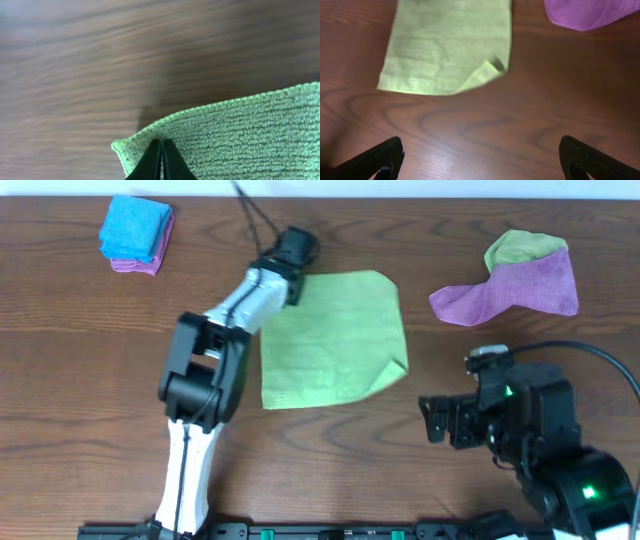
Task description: Fold the cloth
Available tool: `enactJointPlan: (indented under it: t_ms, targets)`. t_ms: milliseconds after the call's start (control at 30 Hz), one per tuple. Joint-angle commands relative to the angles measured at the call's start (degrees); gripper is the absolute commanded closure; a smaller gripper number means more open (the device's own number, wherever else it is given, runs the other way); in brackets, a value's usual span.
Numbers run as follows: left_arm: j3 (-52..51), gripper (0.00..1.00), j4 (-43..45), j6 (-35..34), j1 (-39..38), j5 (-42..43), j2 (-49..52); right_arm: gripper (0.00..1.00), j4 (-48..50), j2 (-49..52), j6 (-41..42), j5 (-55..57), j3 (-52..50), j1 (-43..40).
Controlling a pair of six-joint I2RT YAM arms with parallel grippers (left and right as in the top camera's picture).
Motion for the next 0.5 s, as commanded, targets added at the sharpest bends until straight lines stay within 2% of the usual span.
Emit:
enactJointPlan:
  t_ms: [0,267,333,367,400,433,467]
  targets:
    - [-3.3,0.94,-3.4,-1.7,3.9,-0.9,4.9,0.01,1.7,1.9,-2.0,0.8,0.1,0.4]
    - [-3.0,0.94,-1.7,-1.7,6.1,-0.7,3.3,0.01,9.8,15.6,-2.8,0.5,0.1,0.4]
    - [-2.8,0.94,-1.7,-1.7,6.1,1.5,1.7,0.07,14.1,19.8,-2.9,-1.2,0.1,0.4]
    - [-2.8,0.94,-1.7,-1.7,6.1,3.5,0.6,0.20,17.1,22.5,-3.1,-2.5,0.1,0.4]
    - [-2.8,0.94,-1.6,-1.7,6.1,4.9,-0.3,0.59,19.7,24.9,-3.6,-3.3,0.1,0.4]
    - [-2.8,0.94,-1.4,-2.0,6.1,5.7,-1.2,0.86,22.5,27.6,-4.2,-3.5,0.1,0.4]
    - [-2.8,0.94,-1.3,-2.6,6.1,5.8,-1.9,0.99,24.9,29.7,-4.2,-3.6,0.1,0.4]
